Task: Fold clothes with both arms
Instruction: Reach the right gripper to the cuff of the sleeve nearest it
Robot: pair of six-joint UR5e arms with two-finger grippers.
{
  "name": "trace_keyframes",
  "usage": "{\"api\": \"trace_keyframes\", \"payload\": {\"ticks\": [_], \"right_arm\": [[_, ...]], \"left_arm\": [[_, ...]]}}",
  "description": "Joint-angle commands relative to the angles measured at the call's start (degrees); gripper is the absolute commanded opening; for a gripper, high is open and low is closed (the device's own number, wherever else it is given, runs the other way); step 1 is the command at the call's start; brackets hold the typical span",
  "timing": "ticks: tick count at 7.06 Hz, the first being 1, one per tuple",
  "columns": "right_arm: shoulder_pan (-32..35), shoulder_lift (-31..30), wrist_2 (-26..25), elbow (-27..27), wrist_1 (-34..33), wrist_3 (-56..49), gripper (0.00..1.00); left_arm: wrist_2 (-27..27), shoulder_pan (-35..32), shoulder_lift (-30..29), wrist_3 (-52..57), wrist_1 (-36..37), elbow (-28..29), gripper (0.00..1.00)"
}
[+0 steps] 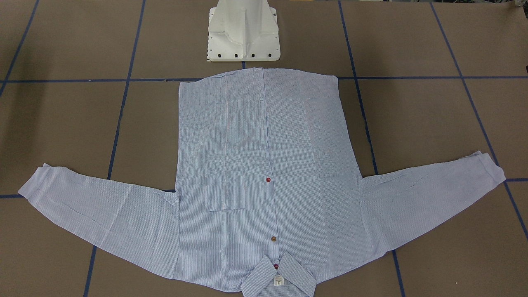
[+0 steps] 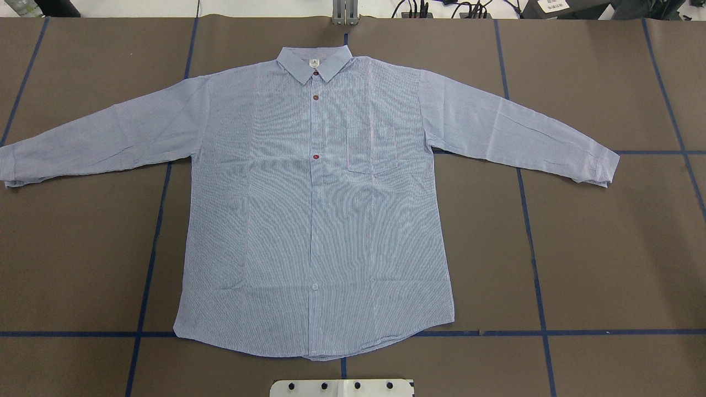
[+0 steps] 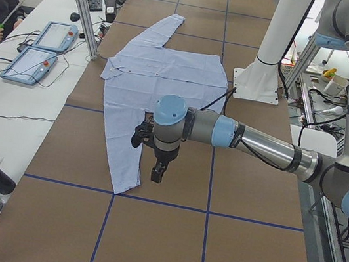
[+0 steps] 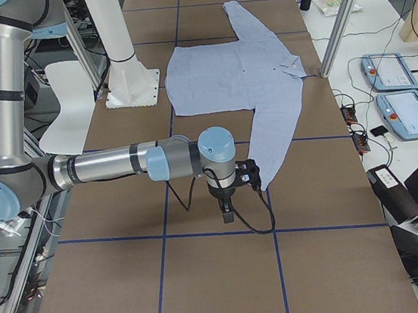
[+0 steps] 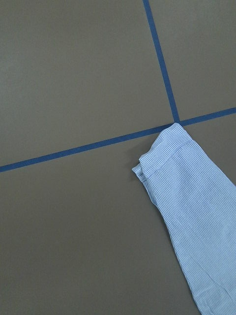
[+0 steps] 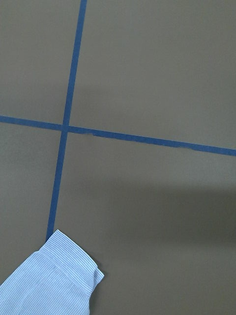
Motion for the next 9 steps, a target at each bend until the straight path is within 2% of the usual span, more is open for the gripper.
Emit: {"api": "trace_keyframes", "payload": {"ticks": [1,3,5,6,8,9], "right_arm": [[-0.09,0.08,0.18,0.0,0.11,0.02,1.0],[-0.79,1.82,0.27,0.0,1.25,0.55,1.0],[-6.91,6.3,-0.43,-1.31,5.1,8.69,1.0],[-8.6,9.28,-0.09,-4.02,7.73,14.12,1.0],[-13.25,13.34,-0.08,-11.31,20.52,29.56,1.0],[-16.58,13.7,-0.26,-14.04,29.29,39.04,1.0]], "left_arm": [[0.01,0.0,-0.44,0.17,0.09,-0.47,1.0],[0.01,0.0,-0.53,-0.09,0.0,-2.5,1.0],[-0.08,0.0,-4.46,-0.18,-0.34,-1.98,1.0],[-0.08,0.0,-7.27,-0.26,-1.48,-1.36,1.0],[-0.07,0.0,-8.35,-0.18,-9.36,-0.22,1.0],[-0.16,0.09,-10.52,-0.18,-10.8,4.14,1.0]]}}
